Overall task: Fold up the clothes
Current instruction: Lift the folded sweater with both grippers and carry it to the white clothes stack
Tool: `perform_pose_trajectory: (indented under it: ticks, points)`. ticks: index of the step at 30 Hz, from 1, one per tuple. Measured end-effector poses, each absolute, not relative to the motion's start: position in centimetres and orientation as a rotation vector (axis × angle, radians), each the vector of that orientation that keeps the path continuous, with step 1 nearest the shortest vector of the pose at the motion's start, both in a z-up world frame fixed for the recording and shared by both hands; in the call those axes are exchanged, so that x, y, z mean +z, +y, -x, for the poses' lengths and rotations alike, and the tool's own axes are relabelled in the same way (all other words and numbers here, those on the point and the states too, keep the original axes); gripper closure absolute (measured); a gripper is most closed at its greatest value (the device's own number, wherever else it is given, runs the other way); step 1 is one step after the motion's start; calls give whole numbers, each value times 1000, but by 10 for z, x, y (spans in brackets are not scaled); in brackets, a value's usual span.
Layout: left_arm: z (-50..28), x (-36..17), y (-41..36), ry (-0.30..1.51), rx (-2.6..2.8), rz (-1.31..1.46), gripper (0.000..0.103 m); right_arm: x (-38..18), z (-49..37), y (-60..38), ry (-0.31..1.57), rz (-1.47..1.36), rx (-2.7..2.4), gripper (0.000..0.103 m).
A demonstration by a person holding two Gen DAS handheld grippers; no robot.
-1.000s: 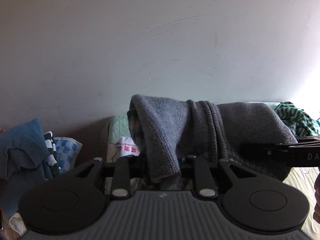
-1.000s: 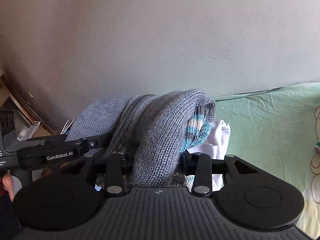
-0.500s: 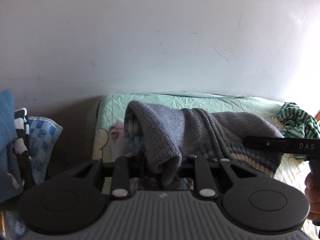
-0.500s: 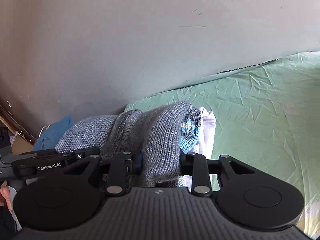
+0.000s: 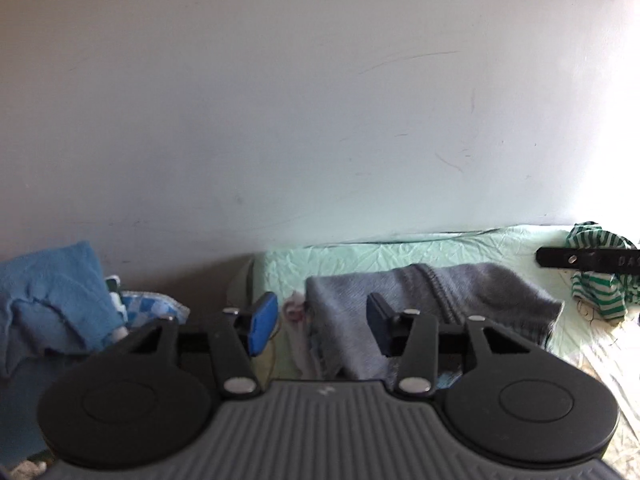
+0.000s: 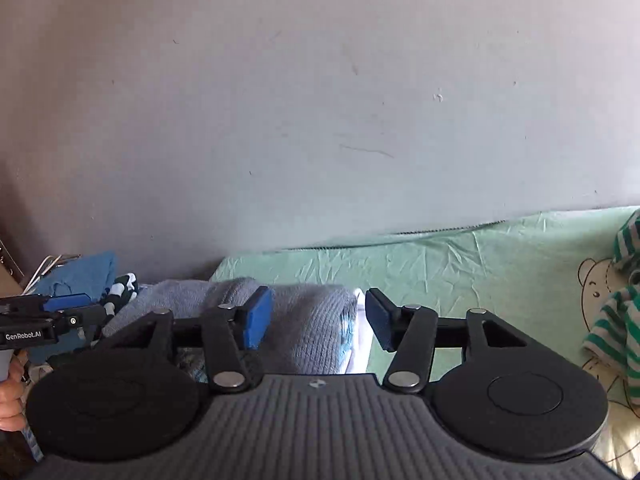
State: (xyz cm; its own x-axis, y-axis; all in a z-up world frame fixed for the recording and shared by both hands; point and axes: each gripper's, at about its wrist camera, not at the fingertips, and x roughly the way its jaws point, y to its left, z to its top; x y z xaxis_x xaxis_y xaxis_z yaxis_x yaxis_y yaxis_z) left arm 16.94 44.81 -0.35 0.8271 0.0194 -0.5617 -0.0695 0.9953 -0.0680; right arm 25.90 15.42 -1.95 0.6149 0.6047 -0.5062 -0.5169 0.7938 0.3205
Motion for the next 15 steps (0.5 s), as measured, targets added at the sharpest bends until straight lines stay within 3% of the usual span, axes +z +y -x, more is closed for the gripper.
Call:
perform_pose_trajectory:
  ticks: [2,4,8,11,15]
  points:
    - [-190,-17,434,652,93,64,72,-23,-261,168,660,-138,665,62]
    - [-208,-41,429,740,153,35,75,-34,-262,181,688,-120,649,64]
    - [-204,-68,437,733,199,22,57,-67,-250,193,784,-151,637,64]
    - [-202,-64,438,738,203,19,57,-75,-228,206,692,-44,629,61]
    - [-202,-49,428,754,233,13,60,-74,-245,206,714,-71,608,60]
